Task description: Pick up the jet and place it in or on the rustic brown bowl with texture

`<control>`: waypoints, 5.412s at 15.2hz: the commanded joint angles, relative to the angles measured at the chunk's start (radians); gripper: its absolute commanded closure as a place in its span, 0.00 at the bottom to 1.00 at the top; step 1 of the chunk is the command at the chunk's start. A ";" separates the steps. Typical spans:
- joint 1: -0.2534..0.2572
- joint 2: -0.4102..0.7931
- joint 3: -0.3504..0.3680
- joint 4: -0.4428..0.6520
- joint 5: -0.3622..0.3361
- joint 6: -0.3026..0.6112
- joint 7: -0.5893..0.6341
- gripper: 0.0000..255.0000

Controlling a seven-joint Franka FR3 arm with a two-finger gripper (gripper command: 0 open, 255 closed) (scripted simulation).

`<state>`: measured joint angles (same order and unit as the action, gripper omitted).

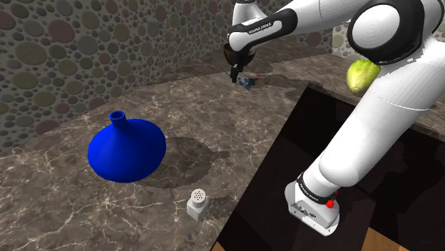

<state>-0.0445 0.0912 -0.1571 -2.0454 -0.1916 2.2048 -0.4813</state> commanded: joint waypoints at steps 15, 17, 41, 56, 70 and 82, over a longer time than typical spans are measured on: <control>0.000 -0.006 0.000 0.006 0.000 -0.011 -0.002 1.00; 0.001 -0.016 0.001 0.021 0.002 -0.036 -0.005 1.00; 0.008 -0.080 0.006 0.268 0.017 -0.344 -0.052 1.00; -0.087 0.310 -0.038 0.856 0.108 -0.526 -0.211 1.00; -0.132 0.468 -0.038 0.948 0.138 -0.456 -0.239 1.00; -0.131 0.459 -0.038 0.912 0.136 -0.429 -0.237 0.00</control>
<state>-0.1749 0.5506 -0.1947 -1.1286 -0.0551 1.7745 -0.7180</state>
